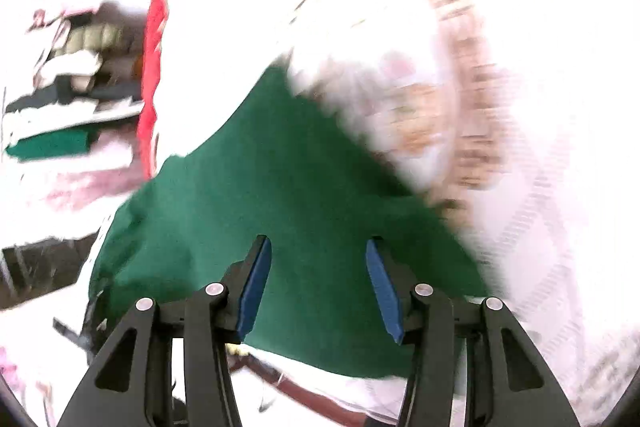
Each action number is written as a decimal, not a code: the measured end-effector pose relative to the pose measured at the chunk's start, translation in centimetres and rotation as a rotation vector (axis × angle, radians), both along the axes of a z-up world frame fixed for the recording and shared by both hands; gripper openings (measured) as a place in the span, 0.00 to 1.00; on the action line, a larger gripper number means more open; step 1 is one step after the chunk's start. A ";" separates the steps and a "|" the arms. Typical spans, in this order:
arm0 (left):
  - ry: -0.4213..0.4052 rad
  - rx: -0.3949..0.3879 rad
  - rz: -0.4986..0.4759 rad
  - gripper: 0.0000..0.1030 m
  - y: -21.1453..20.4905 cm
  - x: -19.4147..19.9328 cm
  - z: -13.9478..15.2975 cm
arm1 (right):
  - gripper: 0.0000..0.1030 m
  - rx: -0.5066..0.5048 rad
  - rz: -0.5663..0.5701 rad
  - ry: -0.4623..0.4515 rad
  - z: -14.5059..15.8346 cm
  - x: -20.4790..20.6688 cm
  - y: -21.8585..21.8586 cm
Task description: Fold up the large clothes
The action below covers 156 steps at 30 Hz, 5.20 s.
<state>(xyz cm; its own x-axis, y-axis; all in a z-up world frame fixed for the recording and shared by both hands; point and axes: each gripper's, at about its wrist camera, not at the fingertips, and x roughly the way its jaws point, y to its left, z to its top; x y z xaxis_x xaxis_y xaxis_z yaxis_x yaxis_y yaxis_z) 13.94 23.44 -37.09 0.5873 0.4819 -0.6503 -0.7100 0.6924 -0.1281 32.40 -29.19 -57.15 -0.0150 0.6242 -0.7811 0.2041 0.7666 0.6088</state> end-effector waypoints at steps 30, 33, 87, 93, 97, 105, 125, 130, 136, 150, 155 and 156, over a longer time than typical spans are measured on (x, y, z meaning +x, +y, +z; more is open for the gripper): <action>0.384 -0.004 -0.991 0.69 -32.6 2.7 -8.6 | 0.57 -0.082 -0.067 0.175 -4.4 -8.0 -15.7; 0.340 -0.045 -0.963 1.00 -31.9 1.6 -7.0 | 0.57 -0.019 -0.070 0.127 -1.0 -7.6 -15.6; 0.554 -0.066 -0.328 1.00 -12.3 16.9 -8.9 | 0.10 0.056 -0.089 -0.103 6.9 2.9 1.4; 0.619 -0.082 -0.339 1.00 -12.0 18.4 -11.8 | 0.06 -0.306 -0.047 -0.046 1.9 3.9 0.1; 0.636 -0.070 -0.359 1.00 -11.8 18.1 -12.3 | 0.00 -0.283 -0.093 0.108 -1.9 4.7 -1.3; 0.585 -0.109 -0.346 1.00 -11.4 11.4 -9.0 | 0.78 -0.091 -0.117 0.047 5.7 -2.5 -4.6; 0.755 -0.097 -0.427 1.00 -16.0 5.8 -13.4 | 0.13 -0.141 0.025 0.230 4.4 -14.2 -3.3; 0.765 -0.078 -0.438 1.00 -16.5 6.0 -13.4 | 0.16 -0.297 0.099 0.263 0.3 -13.8 -1.6; 0.750 -0.108 -0.422 1.00 -16.3 6.4 -13.5 | 0.29 -0.425 0.149 0.215 4.4 -13.4 -1.1; 0.716 -0.089 -0.443 1.00 -16.5 7.8 -11.5 | 0.40 -0.446 0.170 0.016 2.8 -9.9 4.7; 0.626 -0.062 -0.449 1.00 -16.5 11.9 -8.6 | 0.42 -0.376 0.136 0.084 5.3 -8.8 3.4; 0.612 -0.060 -0.448 1.00 -16.5 12.7 -8.3 | 0.42 -0.324 0.099 0.081 6.2 -8.6 2.5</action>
